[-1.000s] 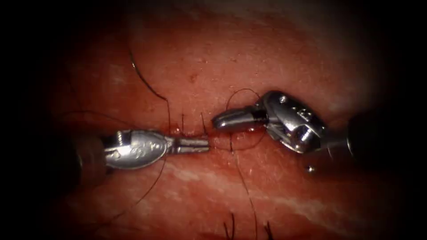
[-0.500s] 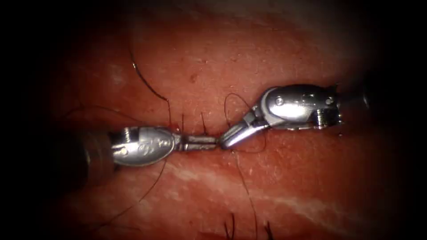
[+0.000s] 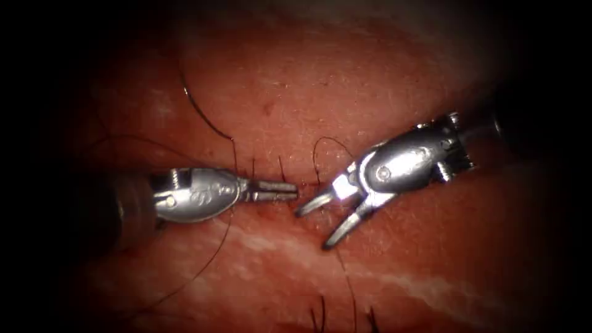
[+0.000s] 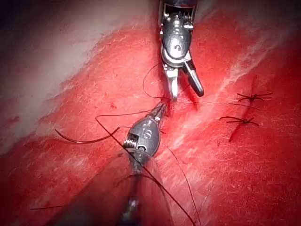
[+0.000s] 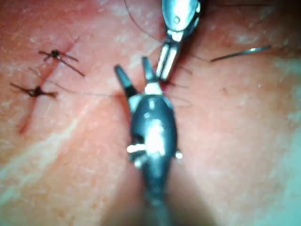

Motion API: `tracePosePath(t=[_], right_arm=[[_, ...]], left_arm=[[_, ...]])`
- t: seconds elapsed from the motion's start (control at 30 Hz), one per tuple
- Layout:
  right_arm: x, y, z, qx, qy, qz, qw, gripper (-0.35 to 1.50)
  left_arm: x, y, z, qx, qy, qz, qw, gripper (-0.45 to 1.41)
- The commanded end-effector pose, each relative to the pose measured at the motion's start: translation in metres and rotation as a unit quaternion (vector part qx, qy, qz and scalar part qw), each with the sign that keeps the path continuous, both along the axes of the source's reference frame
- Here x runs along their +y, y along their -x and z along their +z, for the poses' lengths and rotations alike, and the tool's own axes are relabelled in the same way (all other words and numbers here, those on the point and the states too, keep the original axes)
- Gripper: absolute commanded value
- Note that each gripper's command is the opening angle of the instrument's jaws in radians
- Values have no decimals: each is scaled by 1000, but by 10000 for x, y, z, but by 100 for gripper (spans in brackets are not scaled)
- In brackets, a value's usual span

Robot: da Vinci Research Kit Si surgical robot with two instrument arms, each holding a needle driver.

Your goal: Wound Closure

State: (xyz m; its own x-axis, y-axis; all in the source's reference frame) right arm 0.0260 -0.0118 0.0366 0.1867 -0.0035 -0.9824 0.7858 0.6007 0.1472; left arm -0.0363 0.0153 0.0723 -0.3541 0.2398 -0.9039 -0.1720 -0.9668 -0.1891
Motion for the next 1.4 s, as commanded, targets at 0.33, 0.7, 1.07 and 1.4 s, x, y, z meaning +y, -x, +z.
tracePosePath(t=[0.33,0.7,1.07,1.4], right_arm=[[-53,12,17,-4,13,-99,995,59],[-69,21,22,-27,12,-145,989,37],[-77,31,25,-38,12,-163,986,36],[-99,27,37,-41,21,-167,985,37]], left_arm=[[-5,5,8,4,-3,5,1000,-45],[-6,6,11,5,-2,6,1000,-45],[-13,3,14,8,-3,8,1000,-45],[-13,2,13,7,-6,7,1000,-45]])
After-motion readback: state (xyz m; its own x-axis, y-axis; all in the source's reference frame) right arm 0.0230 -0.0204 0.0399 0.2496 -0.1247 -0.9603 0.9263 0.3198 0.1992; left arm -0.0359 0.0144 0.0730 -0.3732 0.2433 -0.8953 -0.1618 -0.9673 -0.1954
